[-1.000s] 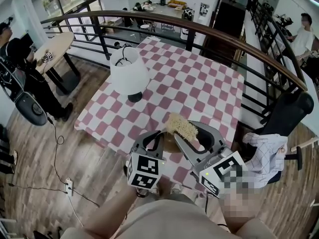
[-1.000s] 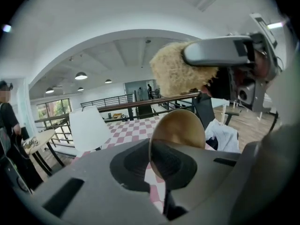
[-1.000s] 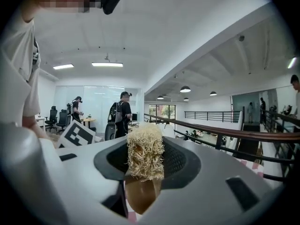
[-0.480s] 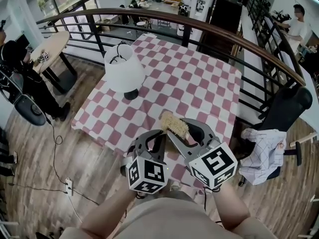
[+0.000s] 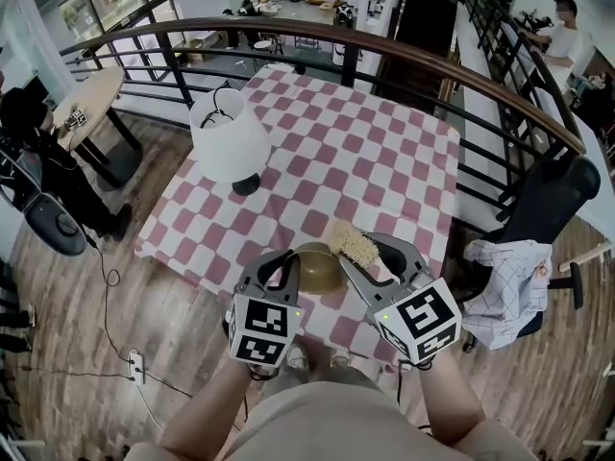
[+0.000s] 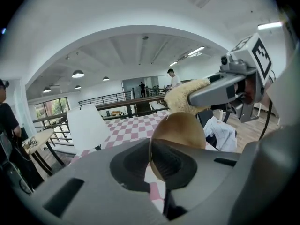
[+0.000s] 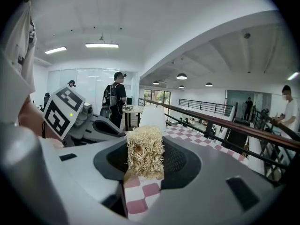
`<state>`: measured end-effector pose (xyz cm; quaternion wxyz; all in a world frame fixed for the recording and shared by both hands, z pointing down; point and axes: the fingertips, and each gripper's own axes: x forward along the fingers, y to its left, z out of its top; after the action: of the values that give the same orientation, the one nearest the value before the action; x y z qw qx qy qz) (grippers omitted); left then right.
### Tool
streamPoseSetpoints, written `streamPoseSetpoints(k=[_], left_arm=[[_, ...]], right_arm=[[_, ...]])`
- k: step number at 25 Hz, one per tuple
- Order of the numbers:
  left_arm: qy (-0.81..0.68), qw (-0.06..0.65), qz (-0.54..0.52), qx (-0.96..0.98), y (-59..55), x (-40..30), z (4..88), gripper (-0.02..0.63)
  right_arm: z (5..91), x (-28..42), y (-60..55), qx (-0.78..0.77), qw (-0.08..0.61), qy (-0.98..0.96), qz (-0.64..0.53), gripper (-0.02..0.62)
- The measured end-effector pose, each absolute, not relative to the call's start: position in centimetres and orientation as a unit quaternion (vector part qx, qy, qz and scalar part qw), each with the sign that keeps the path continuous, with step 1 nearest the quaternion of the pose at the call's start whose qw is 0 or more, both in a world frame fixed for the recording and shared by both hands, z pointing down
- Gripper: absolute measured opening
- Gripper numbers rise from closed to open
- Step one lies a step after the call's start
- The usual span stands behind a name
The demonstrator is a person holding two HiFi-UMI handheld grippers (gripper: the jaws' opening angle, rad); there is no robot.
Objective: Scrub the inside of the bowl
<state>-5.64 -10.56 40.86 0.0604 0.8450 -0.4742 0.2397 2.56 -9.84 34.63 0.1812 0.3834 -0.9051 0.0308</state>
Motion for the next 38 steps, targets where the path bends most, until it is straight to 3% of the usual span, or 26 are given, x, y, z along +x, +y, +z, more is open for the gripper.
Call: streamPoseSetpoints(k=[17,29,34,38], left_arm=[[-0.507,0.222,0.125,0.824,-12.2,-8.9,42.4,0.02],[-0.487,0.247,0.036,0.837,-11.4,-6.0,38.7,0.021],[-0.471,0.281,0.031,0.835,-11.1,-5.4,40.0,0.021],[-0.482,0.265,0.052,0.834,-11.1,-5.9,40.5,0.021]], right_arm=[[44.4,2.3,-7.5,0.353,0.273,-0.889,0.1,0.158],[44.0,-3.2,-5.4,0.342,0.161,-0.91,0.168,0.158],[45.1,-3.6,-5.1,0.338,0.154,-0.908,0.192,0.158],[45.9,-2.6,-4.9,0.349,0.159,-0.903,0.193,0.158]])
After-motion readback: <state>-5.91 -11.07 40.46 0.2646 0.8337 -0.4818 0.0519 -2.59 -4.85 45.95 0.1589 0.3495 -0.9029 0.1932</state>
